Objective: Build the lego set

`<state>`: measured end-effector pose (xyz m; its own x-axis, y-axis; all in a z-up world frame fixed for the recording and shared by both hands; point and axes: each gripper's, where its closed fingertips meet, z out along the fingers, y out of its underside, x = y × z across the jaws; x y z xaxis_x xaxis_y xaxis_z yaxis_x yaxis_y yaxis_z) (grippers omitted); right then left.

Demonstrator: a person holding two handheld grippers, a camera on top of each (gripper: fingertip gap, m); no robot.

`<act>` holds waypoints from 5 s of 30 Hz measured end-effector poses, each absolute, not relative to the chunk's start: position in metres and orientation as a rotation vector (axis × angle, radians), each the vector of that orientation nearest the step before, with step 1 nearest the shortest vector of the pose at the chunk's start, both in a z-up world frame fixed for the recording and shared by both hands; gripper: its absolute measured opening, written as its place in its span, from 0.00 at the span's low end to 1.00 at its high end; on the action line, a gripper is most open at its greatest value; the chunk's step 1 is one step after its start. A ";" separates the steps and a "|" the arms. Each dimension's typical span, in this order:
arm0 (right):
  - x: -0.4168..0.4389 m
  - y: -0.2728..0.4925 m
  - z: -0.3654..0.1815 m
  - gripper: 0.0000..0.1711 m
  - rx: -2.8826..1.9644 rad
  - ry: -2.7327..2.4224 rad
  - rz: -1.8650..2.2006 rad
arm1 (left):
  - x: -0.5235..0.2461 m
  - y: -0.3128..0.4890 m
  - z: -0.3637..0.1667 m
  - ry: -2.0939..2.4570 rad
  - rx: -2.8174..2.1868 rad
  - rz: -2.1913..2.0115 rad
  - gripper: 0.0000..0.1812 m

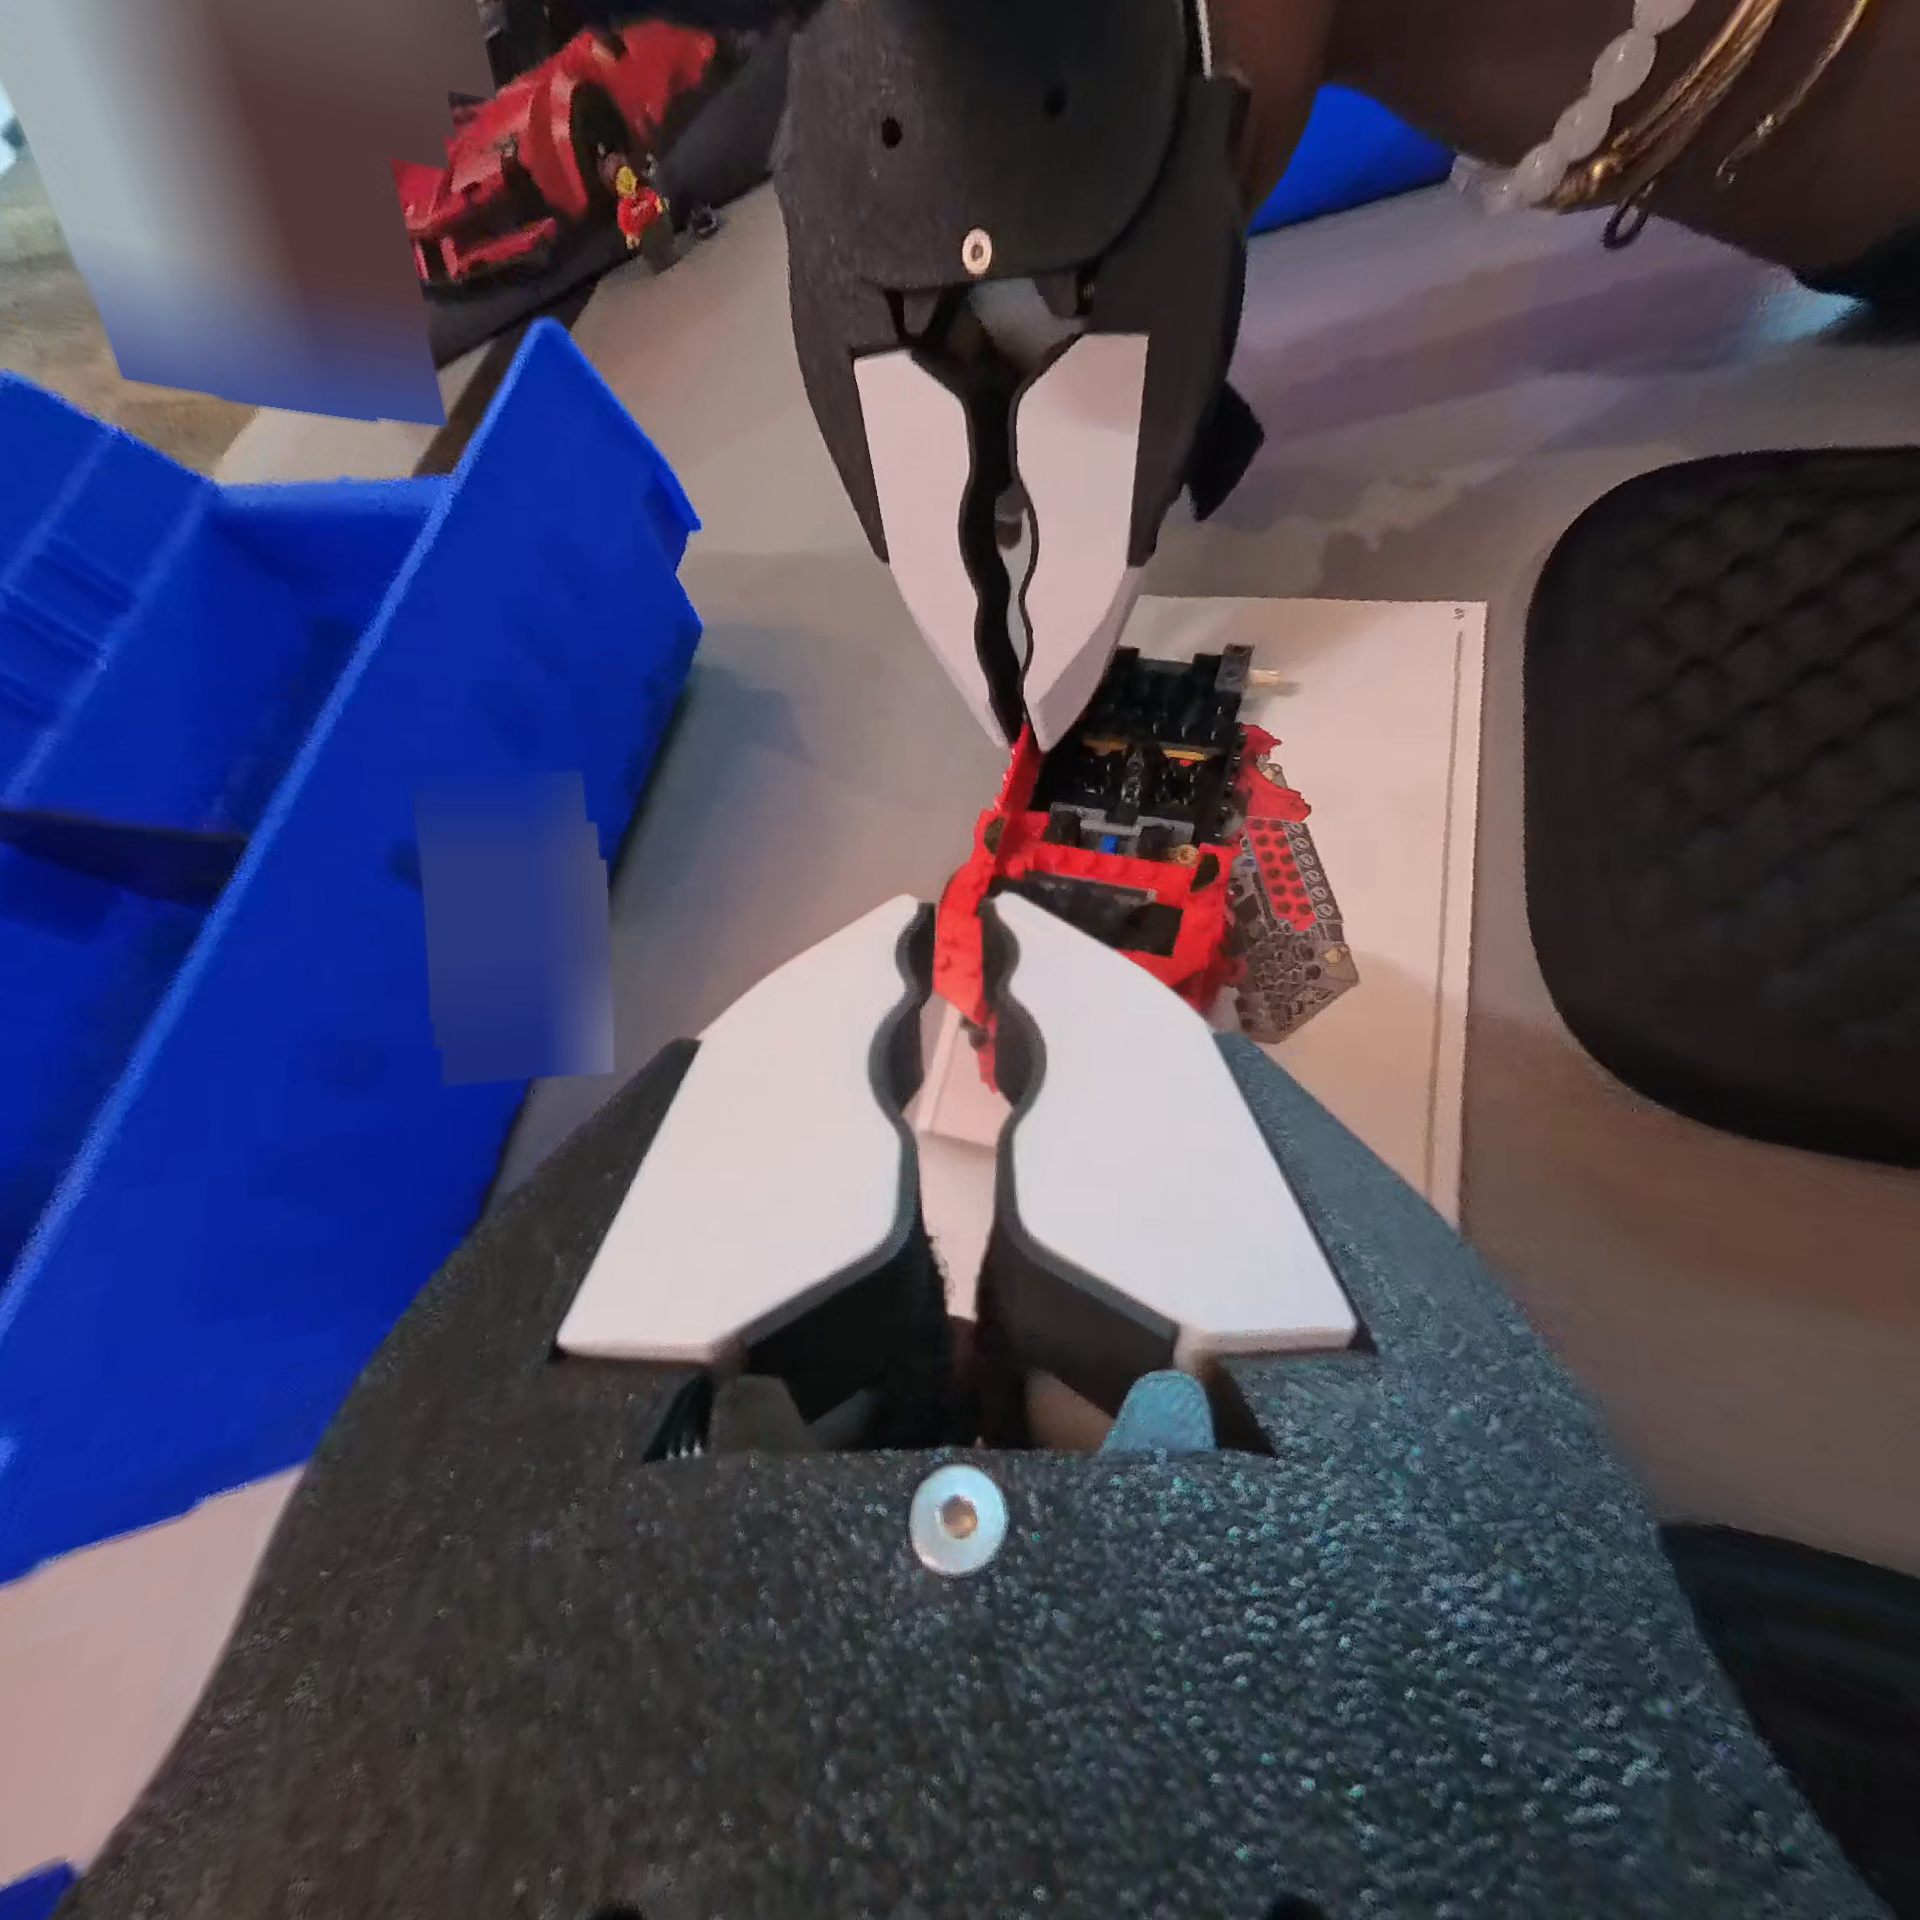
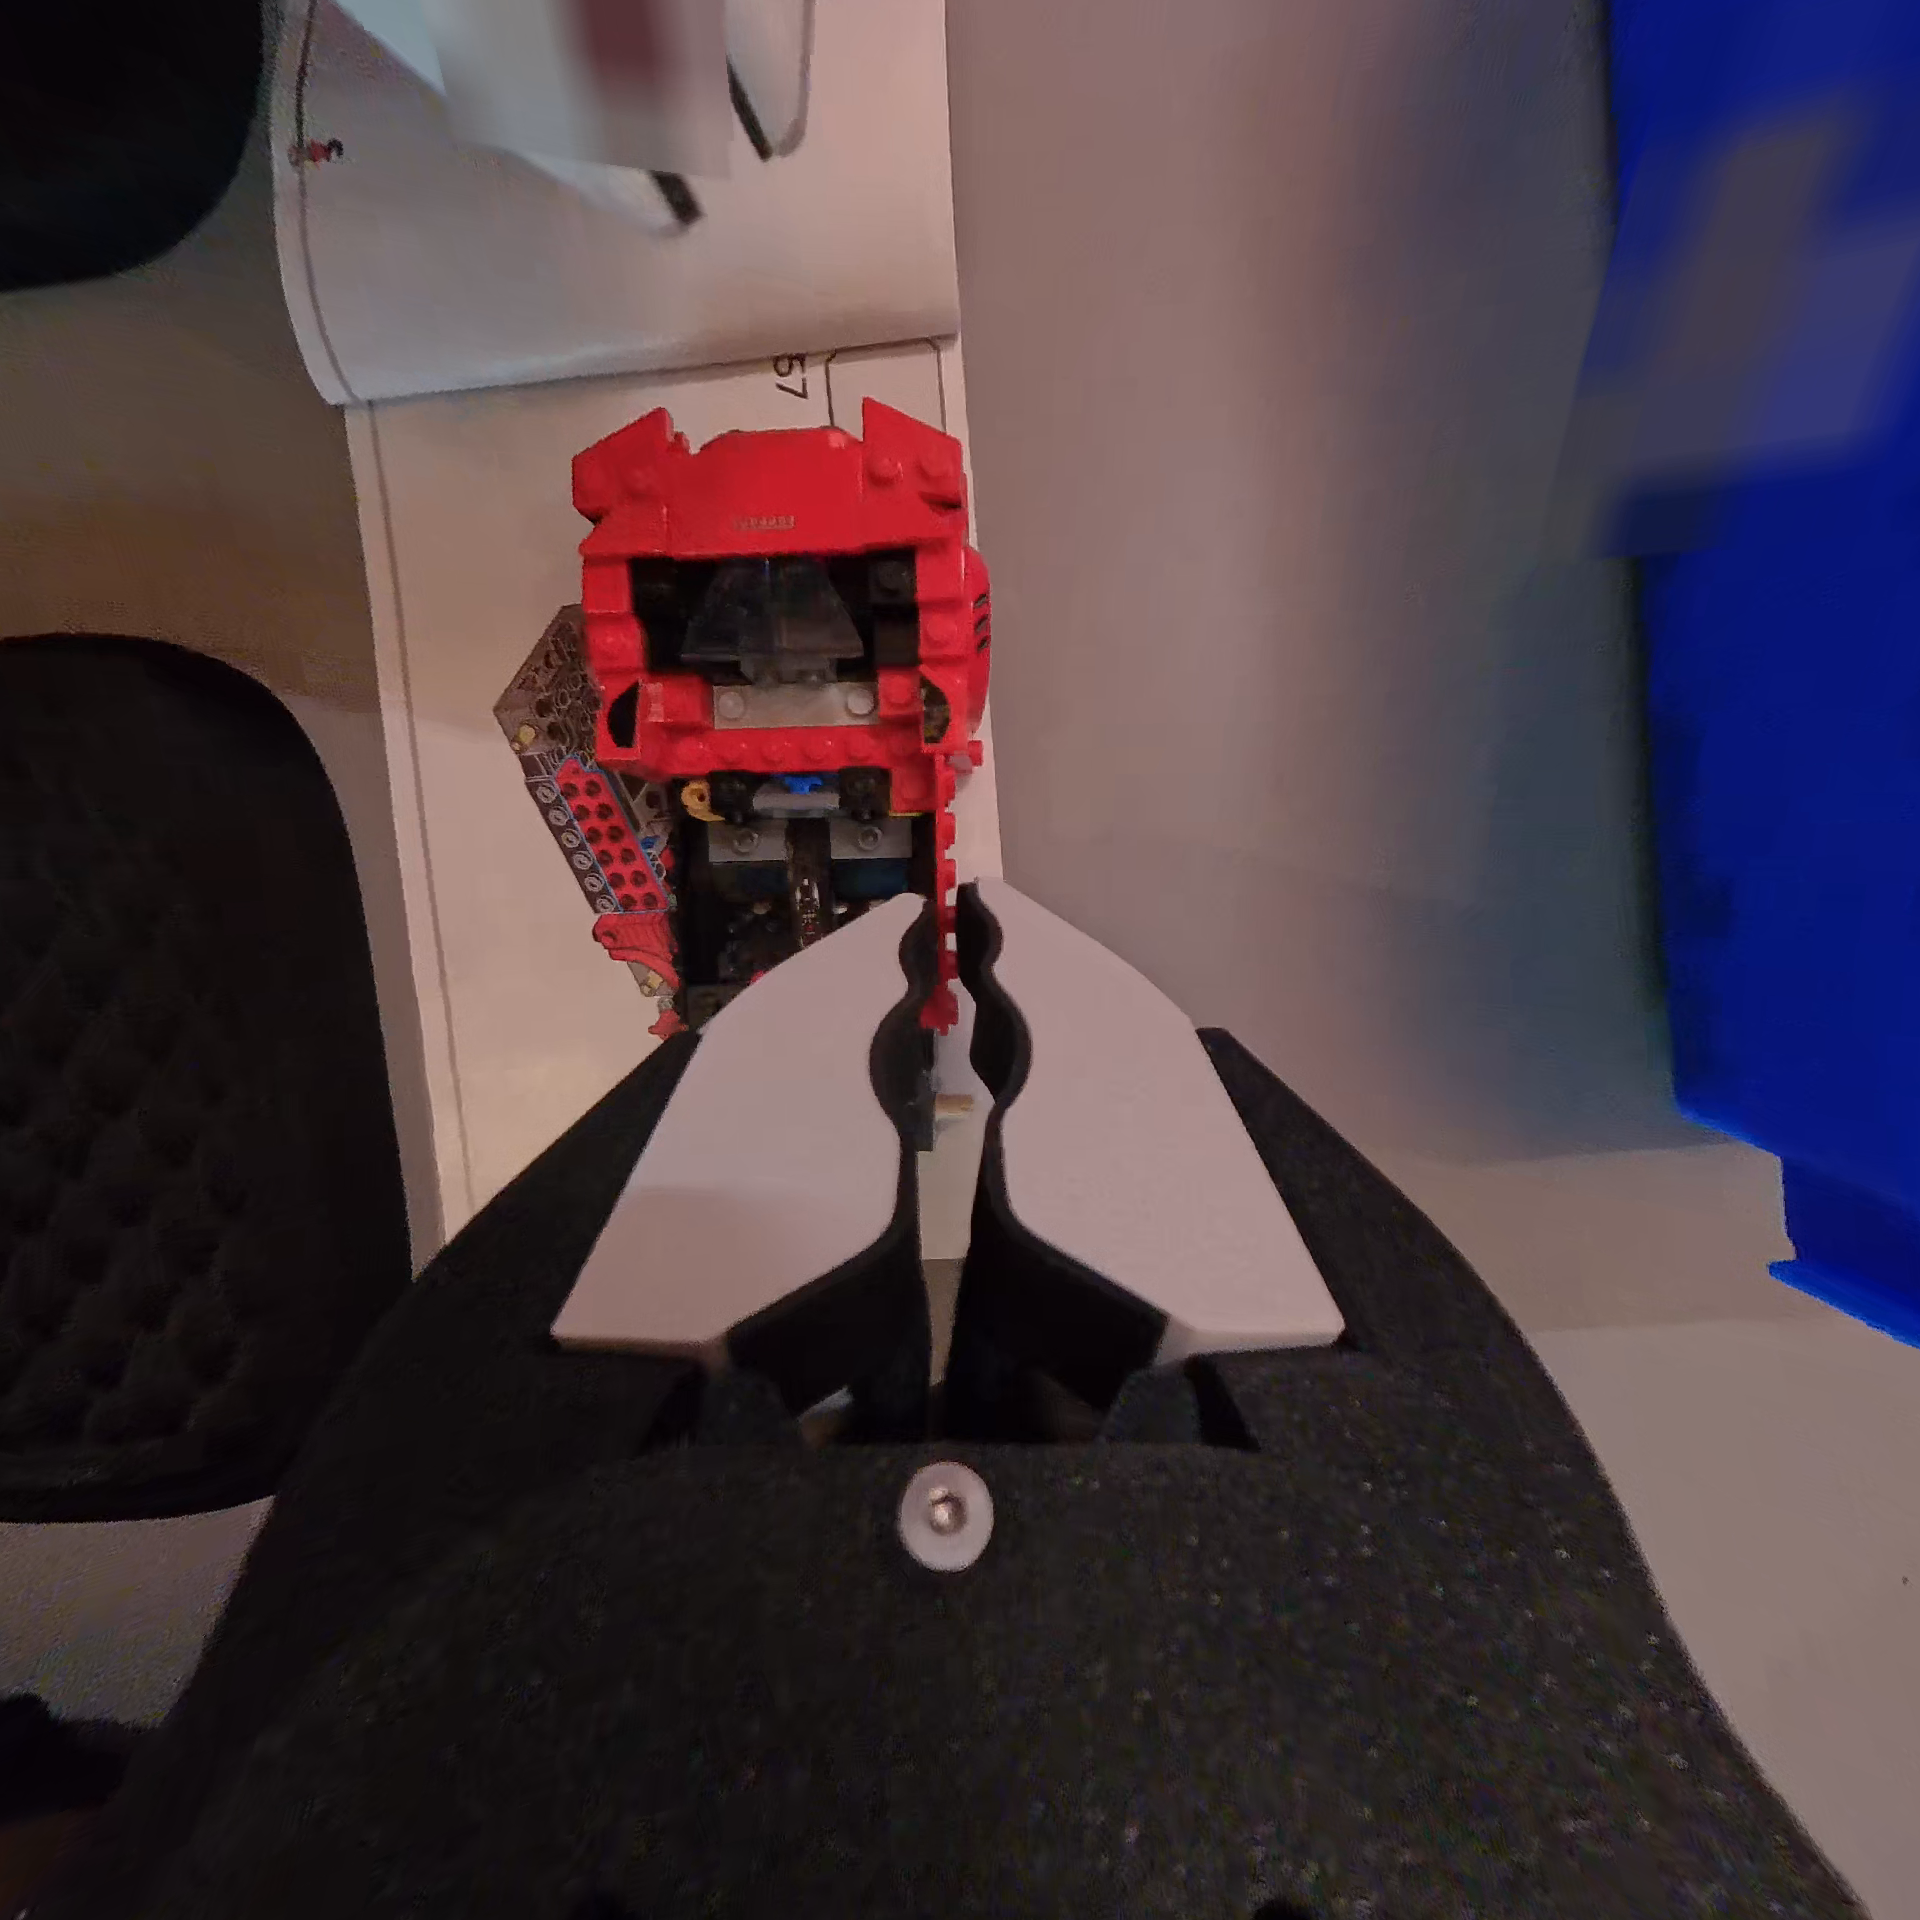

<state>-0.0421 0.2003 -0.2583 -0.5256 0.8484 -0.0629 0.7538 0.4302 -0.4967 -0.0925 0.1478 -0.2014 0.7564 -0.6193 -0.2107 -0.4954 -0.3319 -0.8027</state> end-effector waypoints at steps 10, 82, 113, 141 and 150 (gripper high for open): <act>-0.042 0.201 -0.258 0.02 -1.359 -2.475 0.652 | -0.067 0.182 -0.225 1.105 -2.039 -0.238 0.01; -0.043 0.198 -0.258 0.02 -1.102 -2.452 0.380 | -0.081 0.140 -0.245 1.053 -2.193 -0.384 0.01; -0.046 0.202 -0.259 0.03 -1.127 -2.460 0.300 | -0.068 0.149 -0.247 1.158 -2.172 -0.300 0.00; -0.047 0.203 -0.260 0.04 -1.093 -2.460 0.285 | -0.077 0.142 -0.235 1.173 -2.180 -0.299 0.00; -0.047 0.200 -0.259 0.04 -1.092 -2.457 0.284 | -0.072 0.142 -0.247 1.197 -2.202 -0.291 0.00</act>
<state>-0.0466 0.2002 -0.2589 -0.5951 0.7439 0.3042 0.6547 0.6682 -0.3533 -0.0722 0.1417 -0.2468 0.5677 -0.8180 -0.0924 -0.6845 -0.4066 -0.6051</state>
